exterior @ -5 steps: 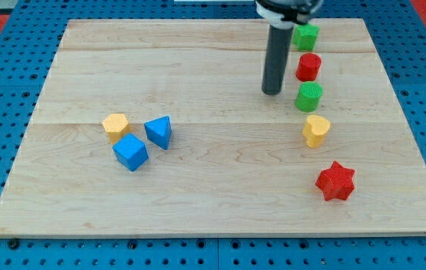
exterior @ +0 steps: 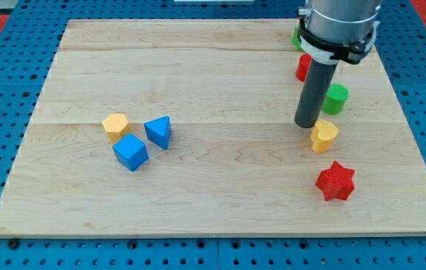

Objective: Push the yellow heart closer to the red star

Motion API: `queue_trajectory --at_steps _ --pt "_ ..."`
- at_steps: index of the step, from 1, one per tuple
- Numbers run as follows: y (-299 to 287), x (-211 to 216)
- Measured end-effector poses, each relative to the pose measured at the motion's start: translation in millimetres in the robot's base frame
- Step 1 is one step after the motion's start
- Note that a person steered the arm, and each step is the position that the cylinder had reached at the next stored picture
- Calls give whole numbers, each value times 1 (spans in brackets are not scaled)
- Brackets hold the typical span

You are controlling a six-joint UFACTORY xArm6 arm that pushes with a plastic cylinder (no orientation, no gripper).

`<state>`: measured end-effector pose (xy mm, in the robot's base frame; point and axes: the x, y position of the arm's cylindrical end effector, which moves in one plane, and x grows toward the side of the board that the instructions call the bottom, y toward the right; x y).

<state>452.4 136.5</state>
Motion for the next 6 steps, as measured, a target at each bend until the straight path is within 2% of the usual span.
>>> queue_trajectory --at_steps 2,4,6 --pt "16 -10" --pt "16 17" --pt "136 -13"
